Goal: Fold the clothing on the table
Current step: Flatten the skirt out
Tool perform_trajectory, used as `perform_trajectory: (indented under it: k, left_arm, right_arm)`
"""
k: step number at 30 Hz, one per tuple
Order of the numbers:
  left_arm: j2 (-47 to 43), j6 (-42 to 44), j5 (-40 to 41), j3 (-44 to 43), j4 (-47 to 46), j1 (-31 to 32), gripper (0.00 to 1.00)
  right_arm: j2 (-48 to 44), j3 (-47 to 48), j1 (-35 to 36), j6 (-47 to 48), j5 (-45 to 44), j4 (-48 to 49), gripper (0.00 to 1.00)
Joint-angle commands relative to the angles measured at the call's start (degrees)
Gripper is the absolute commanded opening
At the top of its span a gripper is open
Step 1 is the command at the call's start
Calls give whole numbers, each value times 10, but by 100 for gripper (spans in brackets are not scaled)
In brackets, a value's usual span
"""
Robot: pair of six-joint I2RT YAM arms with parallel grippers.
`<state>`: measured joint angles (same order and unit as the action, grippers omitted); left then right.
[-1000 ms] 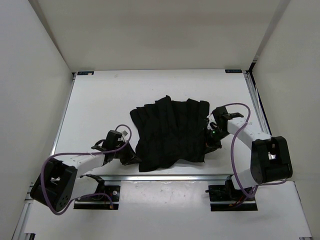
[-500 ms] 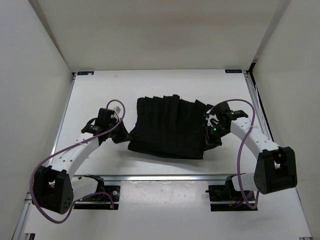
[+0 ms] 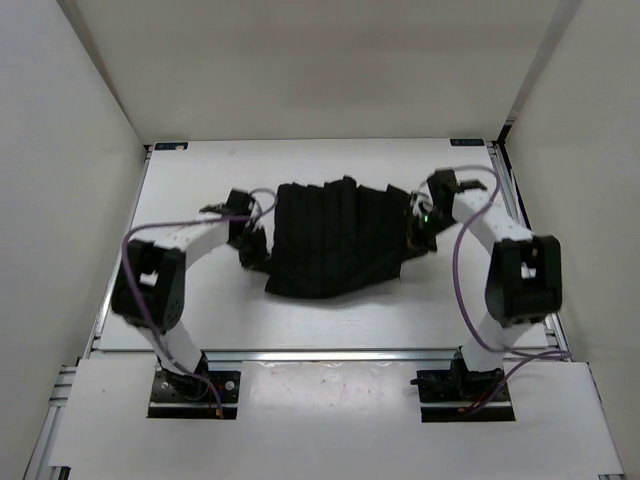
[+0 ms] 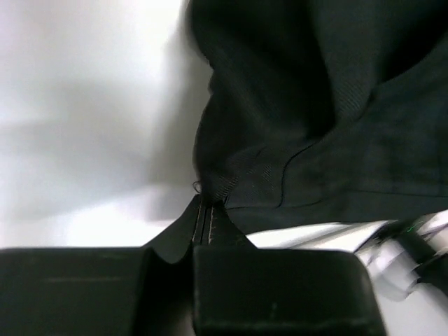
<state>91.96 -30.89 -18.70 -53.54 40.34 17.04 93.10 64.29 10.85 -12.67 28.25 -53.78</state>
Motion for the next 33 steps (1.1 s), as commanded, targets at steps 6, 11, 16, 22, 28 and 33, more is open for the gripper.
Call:
perform_trajectory:
  k: [6, 11, 16, 22, 28, 33]
  left_arm:
    - [131, -34, -76, -521, -115, -42, 0]
    - [78, -70, -120, -547, -156, -90, 0]
    - [-4, -104, -172, -378, -225, -114, 0]
    - [-45, -94, -176, -316, -214, -129, 0]
    - [-65, -87, -167, -336, -199, -127, 0]
    - [-124, -126, -204, -257, -255, -132, 0]
  right_arm:
    - [111, 522, -52, 23, -206, 32, 0]
    - [-84, 346, -23, 41, -281, 215, 0]
    - [-202, 140, -38, 20, -234, 261, 0]
    - [-283, 50, -57, 23, -235, 267, 0]
    - [-305, 93, -56, 48, -238, 263, 0]
    - [-290, 111, -43, 41, -221, 209, 0]
